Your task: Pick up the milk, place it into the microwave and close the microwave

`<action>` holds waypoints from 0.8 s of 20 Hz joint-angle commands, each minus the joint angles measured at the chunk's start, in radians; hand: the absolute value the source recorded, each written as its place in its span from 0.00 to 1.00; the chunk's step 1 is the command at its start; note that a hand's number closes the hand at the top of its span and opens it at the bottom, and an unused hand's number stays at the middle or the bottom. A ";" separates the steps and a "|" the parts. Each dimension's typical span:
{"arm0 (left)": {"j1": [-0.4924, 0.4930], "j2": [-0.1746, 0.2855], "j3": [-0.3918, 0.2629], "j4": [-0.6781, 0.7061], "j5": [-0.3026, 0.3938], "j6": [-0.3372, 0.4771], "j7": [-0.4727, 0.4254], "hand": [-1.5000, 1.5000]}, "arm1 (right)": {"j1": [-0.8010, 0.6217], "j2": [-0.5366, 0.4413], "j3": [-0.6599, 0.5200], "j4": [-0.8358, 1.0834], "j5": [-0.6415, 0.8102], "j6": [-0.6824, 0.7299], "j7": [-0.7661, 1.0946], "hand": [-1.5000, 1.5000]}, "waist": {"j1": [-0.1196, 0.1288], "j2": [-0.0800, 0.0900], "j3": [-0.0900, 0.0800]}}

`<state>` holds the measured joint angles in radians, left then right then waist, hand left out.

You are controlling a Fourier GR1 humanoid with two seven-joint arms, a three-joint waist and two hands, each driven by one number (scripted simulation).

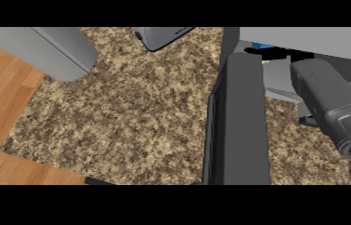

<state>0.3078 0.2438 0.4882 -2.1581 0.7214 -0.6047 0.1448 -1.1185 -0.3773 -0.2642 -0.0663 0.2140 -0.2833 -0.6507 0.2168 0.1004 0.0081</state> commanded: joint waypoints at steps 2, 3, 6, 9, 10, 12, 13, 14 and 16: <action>-0.012 0.001 -0.003 0.020 -0.026 -0.009 -0.005 0.00 | -0.051 0.059 0.029 0.015 0.032 -0.062 0.067 0.00 | 0.012 -0.007 -0.004; -0.010 -0.010 -0.026 0.015 -0.028 -0.008 0.003 0.00 | -0.062 0.067 0.034 0.020 0.036 -0.061 0.084 0.00 | 0.009 -0.006 -0.004; -0.025 -0.002 -0.020 0.026 -0.028 0.000 0.006 0.00 | -0.106 0.101 0.034 0.016 0.037 -0.097 0.123 0.00 | -0.002 -0.015 -0.004; -0.002 -0.020 -0.032 0.045 -0.033 -0.019 0.001 0.00 | -0.105 0.122 0.020 0.008 0.025 -0.137 0.122 0.00 | -0.002 -0.018 -0.005; -0.015 -0.006 -0.023 0.061 -0.033 -0.031 -0.007 0.00 | -0.120 0.123 0.020 -0.001 0.026 -0.132 0.117 0.00 | -0.004 -0.017 -0.006; -0.023 0.010 -0.031 0.060 -0.036 -0.018 0.018 0.00 | -0.134 0.158 0.026 -0.013 0.034 -0.129 0.097 0.00 | -0.021 -0.022 -0.004; -0.008 -0.011 -0.036 0.047 -0.051 -0.023 0.007 0.00 | -0.105 0.149 0.021 -0.006 0.031 -0.123 0.082 0.00 | -0.025 -0.024 -0.003; -0.006 -0.021 -0.044 0.045 -0.049 -0.036 -0.004 0.00 | -0.103 0.119 0.013 -0.013 0.025 -0.109 0.073 0.00 | -0.027 -0.022 -0.003; -0.021 -0.006 -0.041 0.067 -0.061 -0.031 0.006 0.00 | -0.123 0.154 0.000 -0.018 0.015 -0.163 0.092 0.00 | -0.034 -0.023 -0.004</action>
<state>0.2912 0.2346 0.4519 -2.1083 0.6770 -0.6271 0.1496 -1.2118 -0.2648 -0.2305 -0.0627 0.2640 -0.4242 -0.5667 0.1854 0.0863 0.0060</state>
